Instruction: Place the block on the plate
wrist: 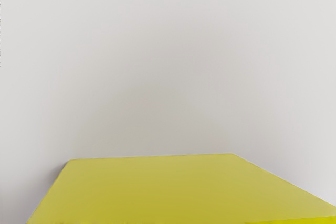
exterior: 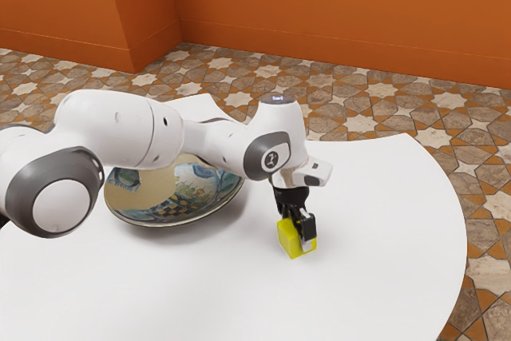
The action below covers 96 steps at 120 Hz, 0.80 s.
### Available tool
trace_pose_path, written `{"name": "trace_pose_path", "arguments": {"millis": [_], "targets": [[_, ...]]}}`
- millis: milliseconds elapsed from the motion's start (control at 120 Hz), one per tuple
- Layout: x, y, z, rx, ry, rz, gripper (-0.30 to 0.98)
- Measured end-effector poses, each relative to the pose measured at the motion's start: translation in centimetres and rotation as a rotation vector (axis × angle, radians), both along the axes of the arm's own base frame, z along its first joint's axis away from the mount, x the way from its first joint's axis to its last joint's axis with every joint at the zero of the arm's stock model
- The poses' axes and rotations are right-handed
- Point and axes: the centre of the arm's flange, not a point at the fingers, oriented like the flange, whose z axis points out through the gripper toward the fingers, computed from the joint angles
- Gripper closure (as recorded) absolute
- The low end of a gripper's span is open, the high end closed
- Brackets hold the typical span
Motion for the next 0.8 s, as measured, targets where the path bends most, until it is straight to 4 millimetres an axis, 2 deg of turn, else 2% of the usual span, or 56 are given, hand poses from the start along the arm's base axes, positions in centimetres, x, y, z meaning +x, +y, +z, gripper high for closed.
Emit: {"name": "trace_pose_path", "arguments": {"millis": [67,167,300,400,500,642,800], "targets": [[0.0,0.0,0.1,0.0,-0.001,0.0,0.23],[-0.1,0.0,1.4,-0.002,-0.015,0.0,0.29],[-0.2,0.1,3.9,-0.006,-0.045,0.001,0.28],[-0.5,0.6,6.4,-0.009,-0.073,0.005,0.28],[-0.5,2.2,9.2,-0.011,-0.105,0.025,0.28],[-0.6,5.4,13.1,-0.008,-0.153,0.068,0.27],[-0.3,9.8,15.7,0.0,-0.186,0.129,0.27]]}}
